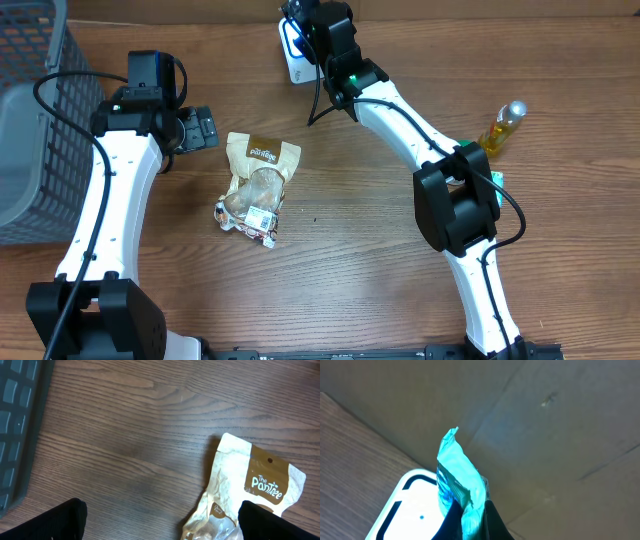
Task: Scan the item barcode
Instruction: 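Hold the mint-green pack in front of the white scanner, then carry the mint-green pack right and lower it to the table, then open the right gripper and release the mint-green pack, then move the right gripper left to the bread bag's right side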
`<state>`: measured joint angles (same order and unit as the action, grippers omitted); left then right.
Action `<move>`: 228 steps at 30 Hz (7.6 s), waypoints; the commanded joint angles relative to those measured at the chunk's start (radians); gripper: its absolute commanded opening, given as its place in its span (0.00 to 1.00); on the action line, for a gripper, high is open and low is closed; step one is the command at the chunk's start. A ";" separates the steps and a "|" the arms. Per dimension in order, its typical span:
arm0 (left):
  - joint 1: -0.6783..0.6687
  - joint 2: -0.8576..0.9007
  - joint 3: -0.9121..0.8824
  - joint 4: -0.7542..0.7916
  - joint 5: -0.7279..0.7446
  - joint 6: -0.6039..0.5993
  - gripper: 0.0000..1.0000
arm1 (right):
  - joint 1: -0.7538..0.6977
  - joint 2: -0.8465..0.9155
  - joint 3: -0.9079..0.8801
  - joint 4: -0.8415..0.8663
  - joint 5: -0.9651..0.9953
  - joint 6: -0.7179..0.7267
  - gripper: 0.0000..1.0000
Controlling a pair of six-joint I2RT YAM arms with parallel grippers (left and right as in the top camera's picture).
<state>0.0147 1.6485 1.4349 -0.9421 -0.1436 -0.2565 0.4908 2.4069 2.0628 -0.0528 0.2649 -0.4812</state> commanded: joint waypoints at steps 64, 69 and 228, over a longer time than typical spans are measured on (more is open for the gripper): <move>-0.002 0.011 0.000 0.004 -0.010 -0.013 1.00 | -0.034 -0.621 -0.035 -1.392 -0.237 0.565 0.04; -0.002 0.011 0.000 0.004 -0.010 -0.013 1.00 | -0.044 -0.621 -0.156 -1.539 -0.270 0.564 0.04; -0.002 0.011 0.000 0.005 -0.009 -0.014 1.00 | 0.176 -0.623 -1.037 -0.403 -0.326 1.177 1.00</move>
<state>0.0147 1.6485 1.4349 -0.9421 -0.1440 -0.2565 0.6682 1.7943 1.0290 -0.4576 -0.0856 0.6823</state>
